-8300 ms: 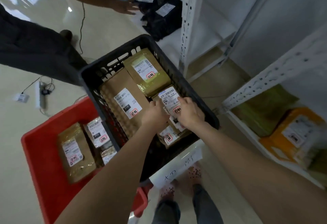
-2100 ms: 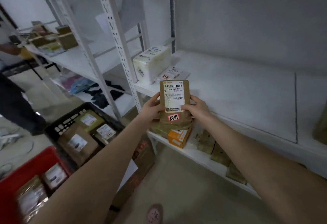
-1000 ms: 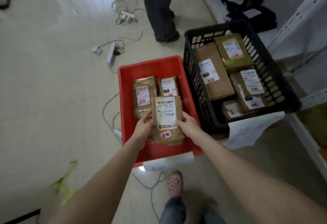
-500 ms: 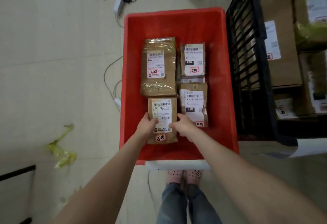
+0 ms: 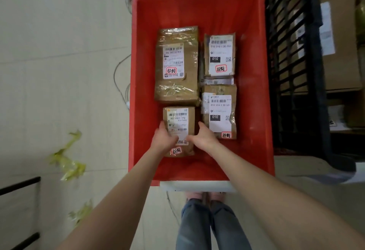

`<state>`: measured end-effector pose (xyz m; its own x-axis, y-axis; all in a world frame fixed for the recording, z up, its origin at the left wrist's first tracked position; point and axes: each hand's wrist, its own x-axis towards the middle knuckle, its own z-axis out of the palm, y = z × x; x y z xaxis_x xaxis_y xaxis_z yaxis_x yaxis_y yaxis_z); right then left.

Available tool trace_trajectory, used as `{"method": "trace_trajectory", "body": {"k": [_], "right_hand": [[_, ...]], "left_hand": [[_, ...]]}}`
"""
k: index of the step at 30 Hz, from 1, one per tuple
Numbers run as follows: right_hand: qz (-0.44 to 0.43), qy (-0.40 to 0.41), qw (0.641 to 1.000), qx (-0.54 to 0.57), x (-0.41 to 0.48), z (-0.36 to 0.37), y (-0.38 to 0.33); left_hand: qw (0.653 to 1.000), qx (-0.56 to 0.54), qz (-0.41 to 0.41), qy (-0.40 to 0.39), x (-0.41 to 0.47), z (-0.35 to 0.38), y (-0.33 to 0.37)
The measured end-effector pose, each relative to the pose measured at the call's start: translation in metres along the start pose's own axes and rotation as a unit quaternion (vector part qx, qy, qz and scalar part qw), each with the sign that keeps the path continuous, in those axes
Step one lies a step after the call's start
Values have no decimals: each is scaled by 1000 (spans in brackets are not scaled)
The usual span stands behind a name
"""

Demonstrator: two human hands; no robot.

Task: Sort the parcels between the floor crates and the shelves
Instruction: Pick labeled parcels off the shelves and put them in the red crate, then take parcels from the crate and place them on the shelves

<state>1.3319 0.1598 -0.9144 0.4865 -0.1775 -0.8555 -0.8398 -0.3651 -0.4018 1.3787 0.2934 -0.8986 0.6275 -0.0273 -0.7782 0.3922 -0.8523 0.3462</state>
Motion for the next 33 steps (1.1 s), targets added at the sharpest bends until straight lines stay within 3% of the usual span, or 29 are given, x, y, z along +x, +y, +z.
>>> {"method": "trace_trajectory", "body": {"k": [3,6,9,21,27,33], "right_hand": [[-50,59,992,-99,-23,-21,-7],[-89,103,977,-162,-49,-47,-17],[-103,146,964,-198,-79,-72,-21],[-65,317,937,-134,-229,-125,20],[-8,411,908,-81,-316,-153,84],[74,479,875,2,-412,-166,182]], "left_hand": [[989,130,69,15,-18,-9,17],[949,280,141,25,-38,-21,45],[914,352,200,39,-59,-26,77],[767,504,394,45,-177,-26,175],[656,534,529,72,-267,11,229],[550,555,624,27,-384,100,259]]}}
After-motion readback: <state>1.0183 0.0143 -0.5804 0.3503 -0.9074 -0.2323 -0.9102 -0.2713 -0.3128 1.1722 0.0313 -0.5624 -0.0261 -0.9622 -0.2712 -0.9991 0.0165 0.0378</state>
